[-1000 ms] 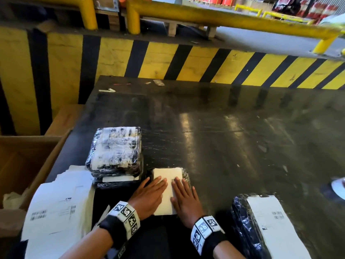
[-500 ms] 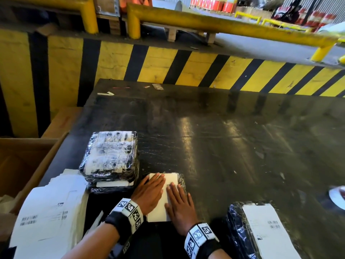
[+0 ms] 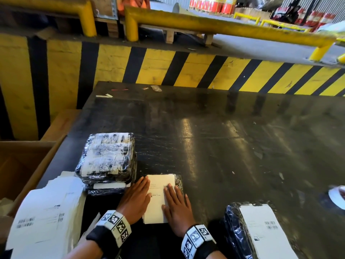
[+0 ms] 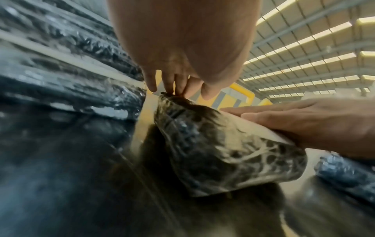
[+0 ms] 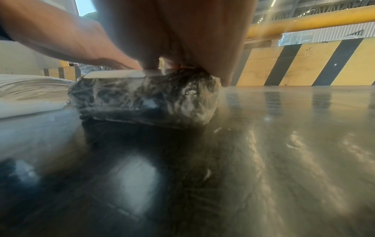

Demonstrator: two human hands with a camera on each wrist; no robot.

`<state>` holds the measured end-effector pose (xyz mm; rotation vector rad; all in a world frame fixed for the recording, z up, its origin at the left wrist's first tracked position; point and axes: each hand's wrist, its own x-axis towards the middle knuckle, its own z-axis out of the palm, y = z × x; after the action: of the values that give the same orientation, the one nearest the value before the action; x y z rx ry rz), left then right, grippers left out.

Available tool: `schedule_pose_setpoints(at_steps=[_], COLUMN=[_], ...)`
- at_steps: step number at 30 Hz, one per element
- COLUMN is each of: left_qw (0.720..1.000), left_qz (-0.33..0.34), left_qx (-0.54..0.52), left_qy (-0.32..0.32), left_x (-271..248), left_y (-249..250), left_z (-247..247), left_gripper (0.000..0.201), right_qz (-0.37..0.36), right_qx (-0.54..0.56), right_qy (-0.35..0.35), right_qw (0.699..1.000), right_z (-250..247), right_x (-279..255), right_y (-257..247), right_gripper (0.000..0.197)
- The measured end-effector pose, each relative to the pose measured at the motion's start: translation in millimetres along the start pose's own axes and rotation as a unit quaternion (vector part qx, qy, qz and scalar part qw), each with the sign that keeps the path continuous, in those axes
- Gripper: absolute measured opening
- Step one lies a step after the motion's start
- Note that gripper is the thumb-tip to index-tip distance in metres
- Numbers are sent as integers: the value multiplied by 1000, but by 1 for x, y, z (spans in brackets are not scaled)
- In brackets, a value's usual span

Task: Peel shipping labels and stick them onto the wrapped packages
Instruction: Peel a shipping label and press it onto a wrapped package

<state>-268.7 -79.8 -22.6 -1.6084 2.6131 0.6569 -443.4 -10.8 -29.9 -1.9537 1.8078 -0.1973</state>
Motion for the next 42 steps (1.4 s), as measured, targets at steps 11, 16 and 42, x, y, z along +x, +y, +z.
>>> schedule_pose_setpoints(at_steps=[11, 16, 42], left_qw=[945, 918, 845], left_qz=[-151, -156, -37], left_qx=[-255, -319, -485], left_qy=[141, 177, 222], left_x=[-23, -26, -62], left_y=[16, 16, 60], left_z=[52, 56, -8], left_gripper=[73, 82, 63], right_qz=[75, 89, 122], right_qx=[184, 286, 541], right_qy=[92, 101, 255], right_qw=[976, 949, 792], right_z=[4, 13, -52], right_x=[3, 2, -68], right_y=[21, 18, -32], right_gripper=[91, 88, 69])
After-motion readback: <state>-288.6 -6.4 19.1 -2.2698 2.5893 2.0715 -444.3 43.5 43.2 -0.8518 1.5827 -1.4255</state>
